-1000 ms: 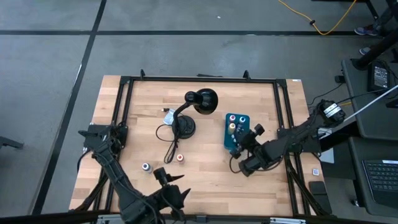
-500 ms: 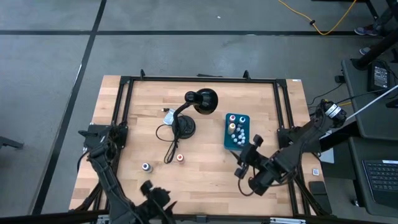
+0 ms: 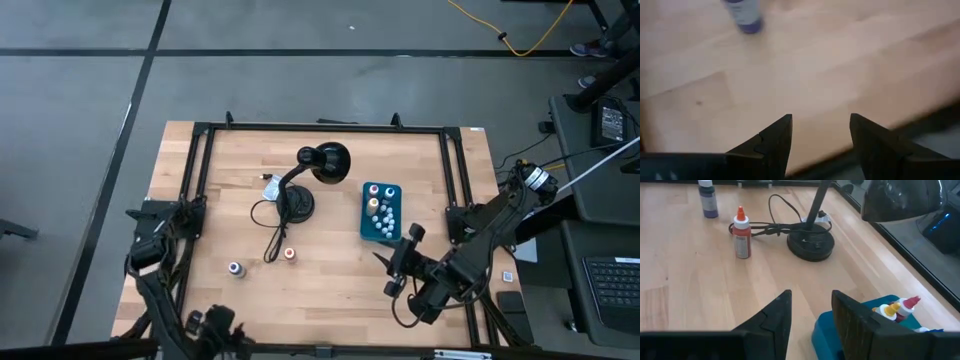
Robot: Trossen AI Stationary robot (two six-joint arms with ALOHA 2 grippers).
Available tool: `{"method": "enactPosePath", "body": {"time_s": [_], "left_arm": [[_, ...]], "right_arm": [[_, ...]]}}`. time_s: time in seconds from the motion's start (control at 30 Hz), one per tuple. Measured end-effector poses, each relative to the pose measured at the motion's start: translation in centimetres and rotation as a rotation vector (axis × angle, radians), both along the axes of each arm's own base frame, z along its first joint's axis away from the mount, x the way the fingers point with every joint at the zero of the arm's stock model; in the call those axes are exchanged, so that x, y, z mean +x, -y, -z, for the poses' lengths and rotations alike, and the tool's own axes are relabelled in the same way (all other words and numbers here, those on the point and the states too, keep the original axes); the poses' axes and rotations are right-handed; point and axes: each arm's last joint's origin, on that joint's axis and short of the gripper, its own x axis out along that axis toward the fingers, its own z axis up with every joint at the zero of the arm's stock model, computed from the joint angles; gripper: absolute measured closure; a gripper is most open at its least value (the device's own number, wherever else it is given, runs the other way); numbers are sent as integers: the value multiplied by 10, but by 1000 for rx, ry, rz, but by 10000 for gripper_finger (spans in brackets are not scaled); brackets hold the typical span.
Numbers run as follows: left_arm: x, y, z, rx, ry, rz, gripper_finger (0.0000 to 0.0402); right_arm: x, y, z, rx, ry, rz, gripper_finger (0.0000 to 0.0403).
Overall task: Pick & Place food coloring
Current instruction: Put the large purple food coloring bottle into the blue bin
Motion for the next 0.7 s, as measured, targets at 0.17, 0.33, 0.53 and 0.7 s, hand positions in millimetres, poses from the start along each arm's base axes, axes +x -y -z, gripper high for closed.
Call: {"method": "enactPosePath", "body": {"time_s": [0.17, 0.33, 0.53, 0.7], "left_arm": [[6, -20, 31, 94, -77, -56, 218], [4, -42, 55, 207, -182, -112, 227], [3, -57, 75, 259, -223, -140, 243], [2, -60, 83, 275, -194, -108, 250]], "right_arm": [[-1, -2, 0, -4, -1, -11, 261], [-1, -2, 0, 9, -13, -17, 261], [-1, -2, 0, 15, -15, -18, 261], [-1, -2, 0, 16, -16, -19, 261]]}}
